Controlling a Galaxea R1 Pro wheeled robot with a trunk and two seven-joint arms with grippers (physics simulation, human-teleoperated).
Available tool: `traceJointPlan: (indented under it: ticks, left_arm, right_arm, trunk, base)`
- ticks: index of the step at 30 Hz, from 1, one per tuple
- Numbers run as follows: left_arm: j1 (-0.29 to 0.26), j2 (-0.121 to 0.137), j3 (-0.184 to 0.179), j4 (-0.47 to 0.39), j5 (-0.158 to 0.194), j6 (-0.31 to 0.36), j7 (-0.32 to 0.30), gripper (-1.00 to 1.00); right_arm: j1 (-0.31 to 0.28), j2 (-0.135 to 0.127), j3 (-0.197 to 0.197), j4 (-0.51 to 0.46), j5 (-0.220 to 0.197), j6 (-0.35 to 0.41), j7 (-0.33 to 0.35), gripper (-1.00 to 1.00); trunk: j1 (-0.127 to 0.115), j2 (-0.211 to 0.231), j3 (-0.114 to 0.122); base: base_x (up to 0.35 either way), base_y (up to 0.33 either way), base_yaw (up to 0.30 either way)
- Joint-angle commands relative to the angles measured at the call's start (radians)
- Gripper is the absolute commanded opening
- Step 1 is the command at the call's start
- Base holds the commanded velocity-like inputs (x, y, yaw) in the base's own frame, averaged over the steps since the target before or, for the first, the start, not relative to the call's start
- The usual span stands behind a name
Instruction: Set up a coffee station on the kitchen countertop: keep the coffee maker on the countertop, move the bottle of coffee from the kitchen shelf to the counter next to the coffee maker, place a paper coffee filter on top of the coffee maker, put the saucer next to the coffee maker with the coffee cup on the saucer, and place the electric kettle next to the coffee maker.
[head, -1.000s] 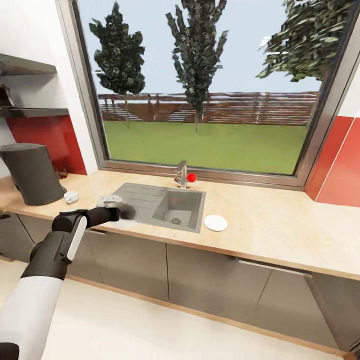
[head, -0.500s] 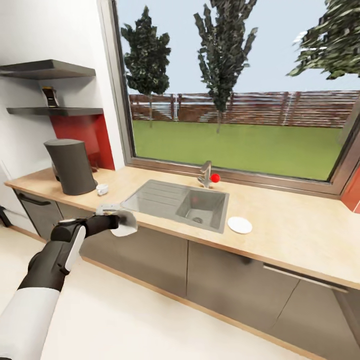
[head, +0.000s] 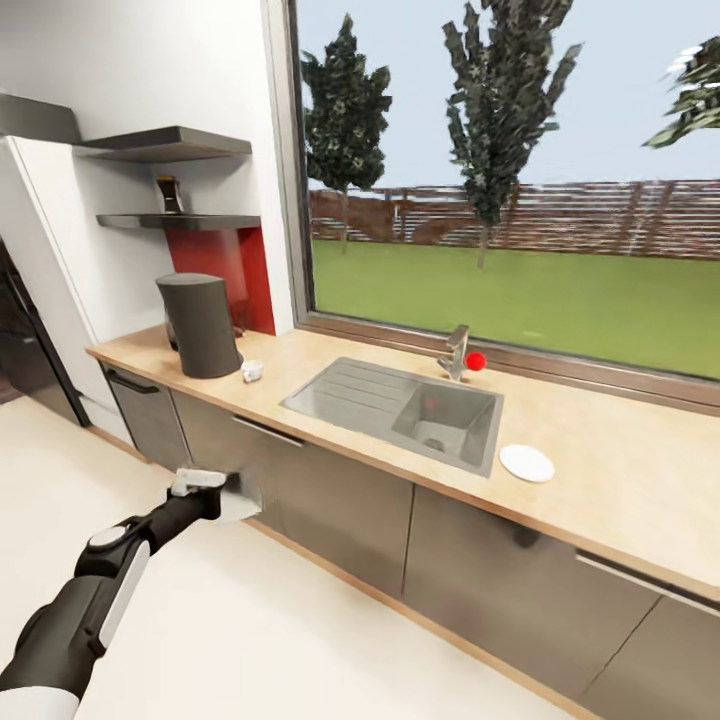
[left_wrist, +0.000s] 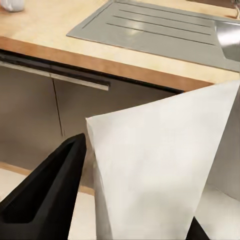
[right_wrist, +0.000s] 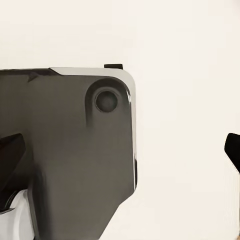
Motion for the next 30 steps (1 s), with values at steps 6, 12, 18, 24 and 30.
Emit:
traceJointPlan:
  ticks: [6,12,18,24,30]
  left_arm:
    - [0.106,-0.003,0.083,0.005,0.008,-0.093,-0.068,-1.0]
    - [0.129,-0.005,0.095,0.032,0.004,-0.105,-0.075,-1.0]
    - [0.131,-0.013,0.092,0.037,-0.001,-0.108,-0.074,-1.0]
    - [0.131,-0.013,0.092,0.051,0.001,-0.109,-0.074,-1.0]
    - [0.131,-0.013,0.093,0.065,0.0,-0.109,-0.074,-1.0]
  right_arm:
    - [-0.001,0.0,-0.001,0.0,-0.003,-0.003,0.0,1.0]
    - [-0.001,0.0,-0.001,0.0,-0.003,-0.002,-0.003,1.0]
    - [-0.001,-0.001,-0.003,0.0,-0.001,-0.002,-0.004,1.0]
    - [-0.001,-0.001,-0.001,0.002,-0.001,-0.002,-0.004,1.0]
    - [-0.001,-0.001,0.002,0.006,0.003,-0.003,-0.002,1.0]
  trunk:
    - [0.001,-0.002,-0.002]
    - [0.001,-0.002,-0.002]
    - [0.001,-0.002,-0.002]
    - [0.001,-0.002,-0.002]
    - [0.001,-0.002,-0.004]
  base:
    - [0.0,0.0,0.279]
    - [0.035,0.0,0.279]
    - [0.278,0.092,0.279]
    - [0.294,0.174,0.279]
    - [0.288,0.189,0.279]
